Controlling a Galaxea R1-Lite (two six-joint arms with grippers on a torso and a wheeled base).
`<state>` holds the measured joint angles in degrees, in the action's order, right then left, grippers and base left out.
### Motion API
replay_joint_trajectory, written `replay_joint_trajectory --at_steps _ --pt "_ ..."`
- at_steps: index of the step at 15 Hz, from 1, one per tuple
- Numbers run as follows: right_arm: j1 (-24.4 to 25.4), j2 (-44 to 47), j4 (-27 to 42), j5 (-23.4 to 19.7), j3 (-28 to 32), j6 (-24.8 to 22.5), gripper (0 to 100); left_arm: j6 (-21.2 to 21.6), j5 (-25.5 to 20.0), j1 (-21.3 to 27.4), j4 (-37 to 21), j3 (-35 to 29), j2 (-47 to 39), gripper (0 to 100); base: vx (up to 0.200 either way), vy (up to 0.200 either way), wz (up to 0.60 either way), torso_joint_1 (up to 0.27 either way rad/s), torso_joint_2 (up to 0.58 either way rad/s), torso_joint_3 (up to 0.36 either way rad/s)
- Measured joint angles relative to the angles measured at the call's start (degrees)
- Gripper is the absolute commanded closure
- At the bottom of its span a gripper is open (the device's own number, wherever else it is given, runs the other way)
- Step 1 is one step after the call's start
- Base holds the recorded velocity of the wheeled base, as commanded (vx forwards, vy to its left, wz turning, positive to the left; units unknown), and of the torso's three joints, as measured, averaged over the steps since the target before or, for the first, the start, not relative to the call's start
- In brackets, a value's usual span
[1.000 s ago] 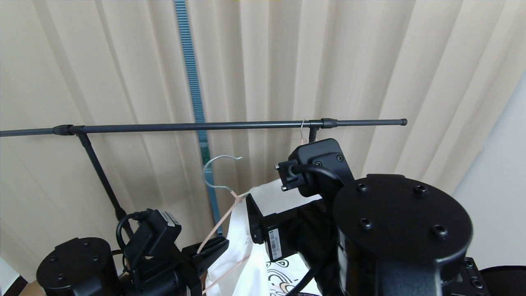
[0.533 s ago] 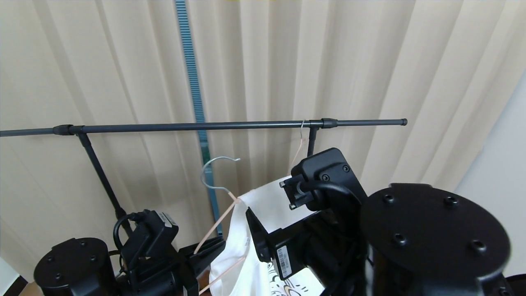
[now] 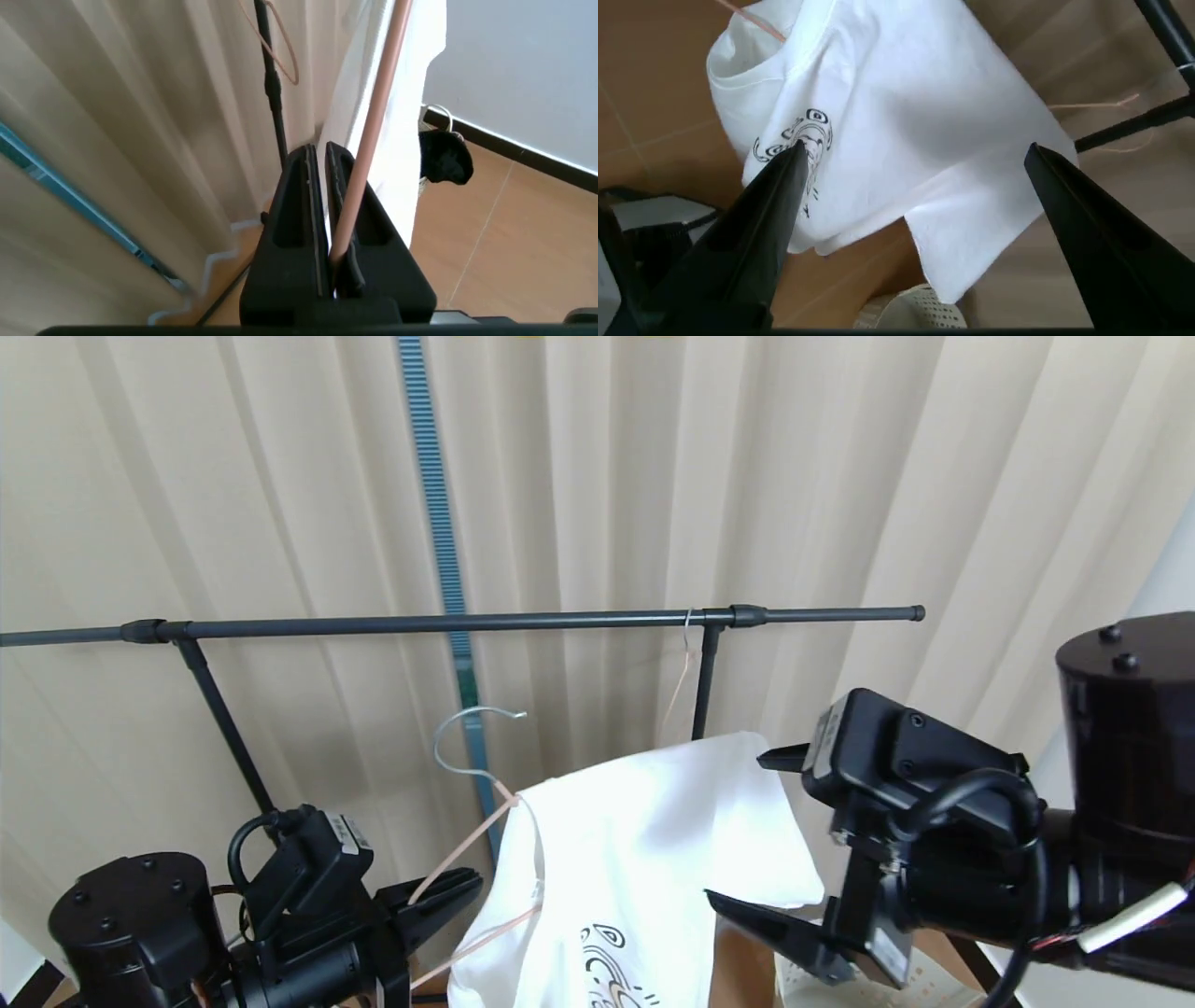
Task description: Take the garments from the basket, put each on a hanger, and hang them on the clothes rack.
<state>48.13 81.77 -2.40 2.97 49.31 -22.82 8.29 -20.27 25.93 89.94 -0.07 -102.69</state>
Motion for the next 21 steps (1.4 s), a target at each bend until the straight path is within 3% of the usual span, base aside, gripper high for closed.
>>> replay_joint_trajectory --at_steps 2,6,8,11,15,21 --pt "-6.01 -1.38 10.63 -10.45 5.84 -7.85 0 1.43 -0.77 -0.39 0.00 0.05 0.00 100 0.000 0.000 0.00 0.000 0.00 0.000" --pt "-15.56 1.96 30.59 -24.61 20.25 -24.39 0 3.01 -1.38 -0.13 0.00 0.07 -0.04 100 0.000 0.000 0.00 0.000 0.00 0.000" --pt "-18.86 6.27 42.01 -28.50 29.84 -31.65 0 4.24 -1.40 1.46 0.00 0.07 -0.01 100 0.000 0.000 0.00 0.000 0.00 0.000" --pt "-21.02 15.02 58.04 -32.34 44.51 -37.34 0 5.34 -1.32 5.35 0.00 0.07 -0.04 100 0.000 0.000 0.00 0.000 0.00 0.000" --pt "-19.47 22.20 61.22 -35.66 48.84 -38.77 0 5.39 -1.21 8.17 0.00 0.07 -0.04 100 0.000 0.000 0.00 0.000 0.00 0.000" --pt "-15.47 25.03 60.87 -35.62 46.12 -38.35 0 5.34 -1.10 8.61 0.00 0.07 0.07 100 0.000 0.000 0.00 0.000 0.00 0.000"
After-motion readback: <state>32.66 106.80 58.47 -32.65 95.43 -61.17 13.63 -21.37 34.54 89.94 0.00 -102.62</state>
